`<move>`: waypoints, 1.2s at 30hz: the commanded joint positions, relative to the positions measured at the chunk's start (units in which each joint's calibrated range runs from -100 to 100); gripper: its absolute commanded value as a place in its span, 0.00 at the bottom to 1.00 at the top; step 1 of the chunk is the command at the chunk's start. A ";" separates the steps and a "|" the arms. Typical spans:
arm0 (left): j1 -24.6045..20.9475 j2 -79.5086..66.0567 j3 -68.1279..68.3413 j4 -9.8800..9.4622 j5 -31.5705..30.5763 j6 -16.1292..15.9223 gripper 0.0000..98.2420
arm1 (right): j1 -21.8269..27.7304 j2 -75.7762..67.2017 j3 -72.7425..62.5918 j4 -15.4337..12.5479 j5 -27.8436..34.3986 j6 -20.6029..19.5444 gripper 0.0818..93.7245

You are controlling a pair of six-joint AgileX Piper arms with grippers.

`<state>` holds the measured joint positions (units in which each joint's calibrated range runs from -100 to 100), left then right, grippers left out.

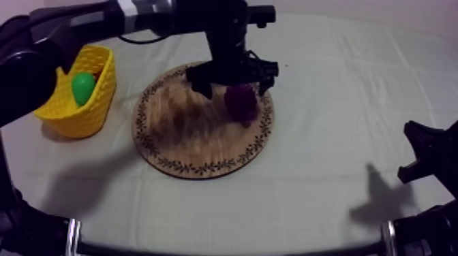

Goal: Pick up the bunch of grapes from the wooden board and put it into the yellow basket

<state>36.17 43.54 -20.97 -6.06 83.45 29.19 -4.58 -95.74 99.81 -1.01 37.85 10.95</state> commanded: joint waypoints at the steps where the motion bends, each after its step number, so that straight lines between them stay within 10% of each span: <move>1: -0.05 2.58 -1.95 -0.04 0.43 0.02 0.98 | -0.02 -0.01 -0.03 0.01 -0.03 0.02 0.00; 22: -1.77 13.46 -14.95 2.48 10.36 -1.88 0.94 | -0.02 -0.01 -0.03 0.01 -0.03 0.02 0.00; 36: -1.71 14.13 -15.60 2.57 10.04 -4.47 0.46 | -0.02 -0.01 -0.03 0.01 -0.03 0.02 0.00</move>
<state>34.42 57.85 -36.86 -3.41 93.75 24.77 -4.58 -95.74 99.81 -1.01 37.85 10.98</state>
